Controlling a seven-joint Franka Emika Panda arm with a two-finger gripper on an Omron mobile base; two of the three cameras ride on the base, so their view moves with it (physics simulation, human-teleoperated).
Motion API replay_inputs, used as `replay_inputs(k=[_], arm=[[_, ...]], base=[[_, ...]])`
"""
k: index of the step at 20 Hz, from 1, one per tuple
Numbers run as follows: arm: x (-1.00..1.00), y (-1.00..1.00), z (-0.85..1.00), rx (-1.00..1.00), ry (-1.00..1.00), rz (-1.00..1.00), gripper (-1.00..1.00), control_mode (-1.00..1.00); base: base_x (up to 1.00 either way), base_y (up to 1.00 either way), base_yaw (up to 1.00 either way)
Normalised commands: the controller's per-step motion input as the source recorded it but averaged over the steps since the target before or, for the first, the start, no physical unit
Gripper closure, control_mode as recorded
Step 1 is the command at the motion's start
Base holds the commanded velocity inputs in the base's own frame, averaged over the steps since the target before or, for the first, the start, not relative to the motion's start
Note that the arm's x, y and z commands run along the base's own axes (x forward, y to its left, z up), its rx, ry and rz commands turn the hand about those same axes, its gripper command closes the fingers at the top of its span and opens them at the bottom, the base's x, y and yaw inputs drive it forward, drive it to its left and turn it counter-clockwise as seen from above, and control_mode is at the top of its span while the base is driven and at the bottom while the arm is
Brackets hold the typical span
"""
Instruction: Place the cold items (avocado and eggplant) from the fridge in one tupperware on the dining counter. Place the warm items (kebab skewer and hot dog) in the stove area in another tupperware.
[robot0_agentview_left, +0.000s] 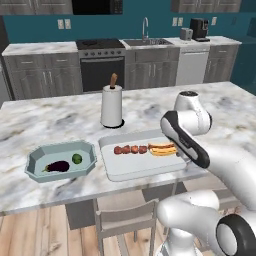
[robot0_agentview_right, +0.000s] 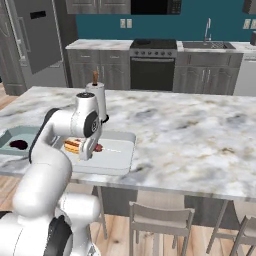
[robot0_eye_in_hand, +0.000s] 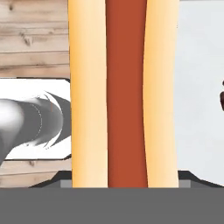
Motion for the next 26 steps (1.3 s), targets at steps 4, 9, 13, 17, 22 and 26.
replay_inputs(k=[4, 9, 13, 17, 22, 26], arm=[[0.70, -0.08, -0.38, 0.00, 0.00, -0.01, 1.00, -1.00], [0.48, -0.25, -0.58, 0.01, -0.04, 0.04, 1.00, -1.00], [0.41, -0.18, -0.67, 0.00, -0.09, 0.14, 1.00, -1.00], [0.27, 0.00, -0.56, 0.00, -0.03, 0.19, 1.00, -1.00], [0.36, 0.12, -0.17, 0.00, 0.02, 0.04, 1.00, -1.00], [0.42, 0.06, -0.22, -0.02, 0.00, 0.00, 1.00, -1.00]], base=[[0.00, 0.00, 0.00], [0.00, 0.00, 0.00], [0.00, 0.00, 0.00], [0.00, 0.00, 0.00], [0.00, 0.00, 0.00], [0.00, 0.00, 0.00]])
